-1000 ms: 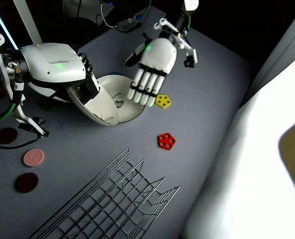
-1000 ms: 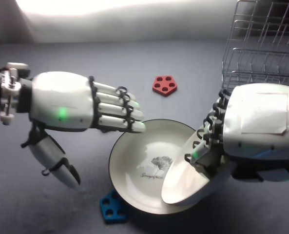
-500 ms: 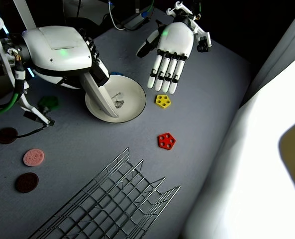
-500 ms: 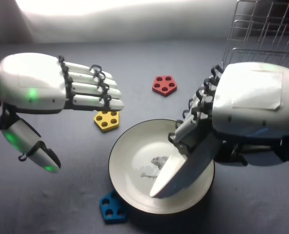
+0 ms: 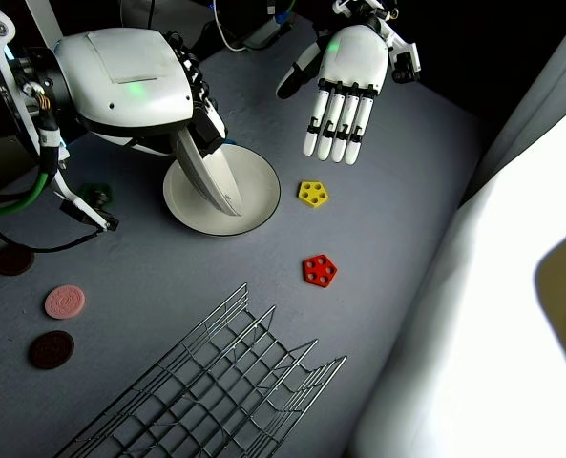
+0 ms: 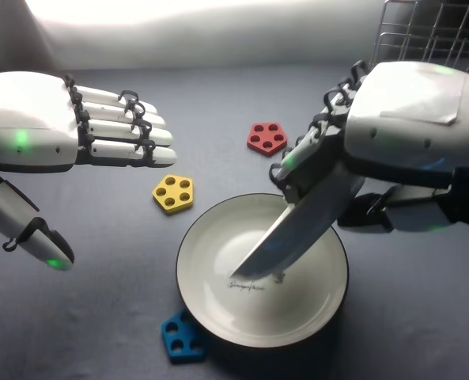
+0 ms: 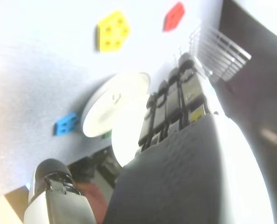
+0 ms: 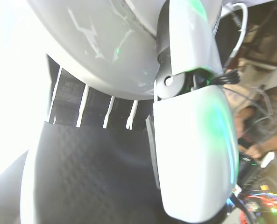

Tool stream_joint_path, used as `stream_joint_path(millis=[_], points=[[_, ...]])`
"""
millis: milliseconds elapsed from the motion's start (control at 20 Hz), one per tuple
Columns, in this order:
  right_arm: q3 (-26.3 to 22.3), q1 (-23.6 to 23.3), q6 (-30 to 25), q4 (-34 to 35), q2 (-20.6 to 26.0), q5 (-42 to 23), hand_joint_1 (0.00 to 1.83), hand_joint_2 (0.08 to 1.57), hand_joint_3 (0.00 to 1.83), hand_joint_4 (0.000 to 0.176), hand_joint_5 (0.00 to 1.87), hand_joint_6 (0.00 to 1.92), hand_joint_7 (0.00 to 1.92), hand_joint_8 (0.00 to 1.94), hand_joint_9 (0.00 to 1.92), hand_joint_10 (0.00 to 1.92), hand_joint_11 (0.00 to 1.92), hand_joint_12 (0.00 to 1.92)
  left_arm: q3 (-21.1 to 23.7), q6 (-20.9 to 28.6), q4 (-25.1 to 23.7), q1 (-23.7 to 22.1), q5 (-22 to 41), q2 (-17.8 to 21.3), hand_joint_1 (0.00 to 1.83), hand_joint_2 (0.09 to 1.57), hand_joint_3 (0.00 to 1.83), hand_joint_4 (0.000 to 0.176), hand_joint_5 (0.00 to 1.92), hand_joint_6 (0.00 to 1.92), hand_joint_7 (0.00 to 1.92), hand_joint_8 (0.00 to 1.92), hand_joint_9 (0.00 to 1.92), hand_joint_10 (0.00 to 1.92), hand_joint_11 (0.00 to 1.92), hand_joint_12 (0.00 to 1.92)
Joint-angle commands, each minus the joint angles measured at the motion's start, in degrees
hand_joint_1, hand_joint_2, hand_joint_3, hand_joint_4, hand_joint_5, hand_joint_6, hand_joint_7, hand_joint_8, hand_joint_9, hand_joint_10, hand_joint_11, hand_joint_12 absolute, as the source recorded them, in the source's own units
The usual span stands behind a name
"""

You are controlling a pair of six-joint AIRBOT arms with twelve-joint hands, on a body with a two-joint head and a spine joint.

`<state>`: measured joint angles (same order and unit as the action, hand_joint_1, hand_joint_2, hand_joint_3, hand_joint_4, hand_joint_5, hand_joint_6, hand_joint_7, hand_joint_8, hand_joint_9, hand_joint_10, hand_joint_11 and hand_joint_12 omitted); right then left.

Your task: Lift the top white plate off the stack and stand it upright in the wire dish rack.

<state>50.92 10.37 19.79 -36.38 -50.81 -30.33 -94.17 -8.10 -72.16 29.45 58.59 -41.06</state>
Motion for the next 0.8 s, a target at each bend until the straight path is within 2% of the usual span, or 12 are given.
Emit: stream_joint_path(millis=[0,50,150,200,250,300,350,450,500,550,650,750], points=[[0.0,-1.7,0.1,3.5,0.3,-7.5,1.49,1.05,0.00,0.000,0.95,0.96,1.17,0.40,1.12,0.72,0.98,1.39,0.1,-0.4,4.4,-1.4,3.5,0.9,0.24,0.86,0.00,0.000,0.02,0.00,0.04,0.00,0.04,0.00,0.12,0.02],[0.4,-2.2,0.3,4.5,0.0,-7.5,1.50,1.05,0.00,0.000,0.99,0.89,1.17,0.42,1.12,0.73,0.96,1.38,0.1,-1.3,4.4,-1.4,3.7,1.1,0.23,0.86,0.00,0.000,0.03,0.00,0.04,0.00,0.04,0.00,0.12,0.01],[1.1,-3.0,0.3,6.0,-0.3,-7.5,1.50,1.03,0.00,0.000,1.05,0.81,1.24,0.29,1.21,0.58,0.98,1.35,0.1,-3.3,4.4,-1.4,3.8,1.4,0.23,0.87,0.00,0.000,0.01,0.00,0.04,0.00,0.04,0.00,0.11,0.01],[1.4,-3.4,0.4,6.6,-0.5,-7.5,1.50,1.03,0.00,0.000,1.05,0.81,1.24,0.29,1.21,0.58,0.98,1.35,0.1,-4.7,4.3,-1.4,4.0,1.6,0.23,0.87,0.00,0.000,0.01,0.00,0.04,0.00,0.04,0.00,0.11,0.01],[1.7,-3.8,0.4,7.2,-0.6,-7.6,1.50,1.02,0.00,0.000,1.07,0.79,1.23,0.29,1.25,0.49,1.00,1.31,0.1,-6.0,4.3,-1.4,4.0,1.7,0.24,0.87,0.00,0.000,0.00,0.00,0.02,0.00,0.03,0.00,0.10,0.01],[2.0,-4.2,0.6,8.1,-0.7,-7.6,1.50,1.04,0.00,0.000,1.02,0.92,1.13,0.47,1.16,0.62,0.98,1.33,0.1,-7.5,4.2,-1.4,4.1,1.8,0.25,0.86,0.00,0.000,0.01,0.00,0.03,0.01,0.04,0.01,0.11,0.01],[2.4,-4.6,0.8,9.7,-0.8,-7.6,1.50,1.05,0.00,0.000,1.01,0.94,1.11,0.51,1.13,0.66,0.98,1.32,0.1,-8.7,4.1,-1.4,4.2,1.9,0.24,0.87,0.00,0.000,0.02,0.00,0.04,0.01,0.04,0.01,0.11,0.01],[3.2,-5.0,1.4,13.0,-1.1,-7.9,1.50,1.05,0.00,0.000,0.99,1.00,1.09,0.55,1.09,0.69,0.97,1.33,0.1,-10.4,3.7,-1.4,4.1,2.1,0.22,0.87,0.00,0.000,0.01,0.00,0.04,0.01,0.04,0.01,0.11,0.01],[3.5,-5.3,1.6,14.7,-1.3,-8.0,1.50,1.04,0.00,0.000,0.99,0.98,1.13,0.48,1.14,0.62,0.99,1.30,0.1,-11.1,3.3,-1.4,3.9,2.1,0.23,0.87,0.00,0.000,0.02,0.00,0.05,0.01,0.05,0.01,0.11,0.01],[3.7,-5.6,1.7,16.5,-1.4,-8.1,1.50,1.04,0.00,0.000,1.00,0.98,1.14,0.44,1.14,0.63,0.98,1.32,0.1,-11.3,2.9,-1.4,3.6,2.1,0.24,0.87,0.00,0.000,0.02,0.00,0.05,0.01,0.05,0.01,0.11,0.01],[3.8,-6.5,1.8,19.1,-1.5,-8.2,1.49,1.07,0.00,0.000,0.95,1.07,1.05,0.56,1.04,0.79,0.96,1.37,0.1,-12.3,2.7,-1.4,2.7,2.1,0.25,0.87,0.00,0.000,0.02,0.00,0.05,0.01,0.05,0.01,0.11,0.01],[3.8,-7.3,1.8,20.6,-1.5,-8.2,1.49,1.07,0.00,0.000,0.95,1.07,1.06,0.56,1.02,0.82,0.95,1.39,0.2,-13.0,2.6,-1.4,2.2,2.1,0.24,0.88,0.00,0.000,0.02,0.00,0.05,0.00,0.05,0.00,0.10,0.01]])
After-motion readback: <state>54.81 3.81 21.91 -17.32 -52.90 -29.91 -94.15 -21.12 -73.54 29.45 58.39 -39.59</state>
